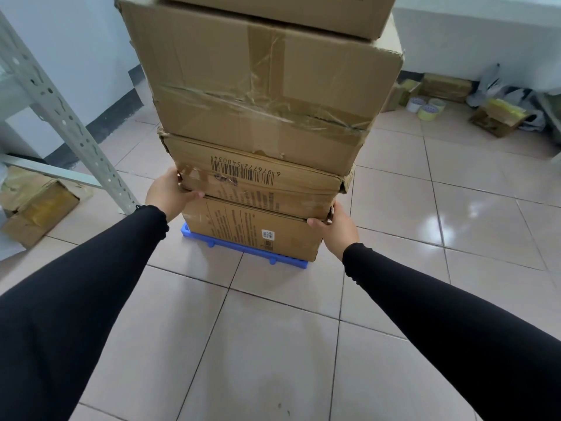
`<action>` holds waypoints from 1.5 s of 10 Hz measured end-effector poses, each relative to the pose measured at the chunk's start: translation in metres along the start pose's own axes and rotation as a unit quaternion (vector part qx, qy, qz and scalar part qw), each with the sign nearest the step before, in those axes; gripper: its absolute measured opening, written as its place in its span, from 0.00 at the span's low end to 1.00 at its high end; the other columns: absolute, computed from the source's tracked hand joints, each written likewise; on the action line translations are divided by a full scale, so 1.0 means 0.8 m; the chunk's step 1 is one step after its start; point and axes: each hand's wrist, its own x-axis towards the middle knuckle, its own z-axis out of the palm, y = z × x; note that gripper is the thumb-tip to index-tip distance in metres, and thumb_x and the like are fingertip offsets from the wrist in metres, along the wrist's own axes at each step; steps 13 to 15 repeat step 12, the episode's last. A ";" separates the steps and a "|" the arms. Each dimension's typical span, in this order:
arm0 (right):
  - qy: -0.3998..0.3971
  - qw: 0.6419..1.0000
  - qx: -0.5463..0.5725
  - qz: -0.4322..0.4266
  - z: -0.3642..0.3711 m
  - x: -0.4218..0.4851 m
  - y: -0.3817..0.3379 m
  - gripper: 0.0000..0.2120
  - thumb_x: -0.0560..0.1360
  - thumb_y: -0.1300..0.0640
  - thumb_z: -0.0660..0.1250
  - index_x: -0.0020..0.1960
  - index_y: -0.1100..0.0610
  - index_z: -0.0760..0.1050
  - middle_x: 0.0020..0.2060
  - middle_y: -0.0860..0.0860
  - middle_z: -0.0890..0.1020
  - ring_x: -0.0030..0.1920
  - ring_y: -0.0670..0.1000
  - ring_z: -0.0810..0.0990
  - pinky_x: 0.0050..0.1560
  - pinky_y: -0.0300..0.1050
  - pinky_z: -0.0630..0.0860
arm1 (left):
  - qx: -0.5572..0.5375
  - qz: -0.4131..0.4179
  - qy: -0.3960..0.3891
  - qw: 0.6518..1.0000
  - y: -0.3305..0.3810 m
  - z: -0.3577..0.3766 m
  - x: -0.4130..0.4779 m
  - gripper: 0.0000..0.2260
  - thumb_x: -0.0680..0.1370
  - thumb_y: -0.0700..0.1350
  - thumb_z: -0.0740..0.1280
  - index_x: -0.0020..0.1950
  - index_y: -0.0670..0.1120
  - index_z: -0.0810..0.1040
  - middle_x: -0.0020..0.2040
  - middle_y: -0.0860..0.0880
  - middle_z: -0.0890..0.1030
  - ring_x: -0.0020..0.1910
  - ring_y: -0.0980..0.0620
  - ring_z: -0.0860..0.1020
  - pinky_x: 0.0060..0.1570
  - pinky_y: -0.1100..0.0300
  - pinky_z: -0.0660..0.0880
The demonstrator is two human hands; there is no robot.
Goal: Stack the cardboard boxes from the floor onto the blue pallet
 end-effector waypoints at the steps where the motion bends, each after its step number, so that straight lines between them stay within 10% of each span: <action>1: 0.007 1.000 0.005 0.002 0.002 0.000 0.000 0.23 0.77 0.50 0.73 0.70 0.50 0.70 0.55 0.44 0.79 0.54 0.48 0.79 0.57 0.48 0.79 | 0.020 0.004 0.023 1.000 0.001 0.007 0.000 0.25 0.72 0.50 0.76 0.66 0.46 0.73 0.58 0.46 0.81 0.56 0.41 0.79 0.53 0.47 0.76; 15: -0.087 0.977 -0.195 -0.012 -0.078 -0.002 -0.012 0.42 0.77 0.44 0.72 0.83 0.55 0.55 0.80 0.54 0.66 0.77 0.57 0.67 0.71 0.50 0.68 | 0.067 0.047 -0.043 0.996 0.020 -0.010 -0.071 0.30 0.75 0.48 0.76 0.75 0.44 0.71 0.71 0.45 0.76 0.68 0.43 0.74 0.63 0.51 0.71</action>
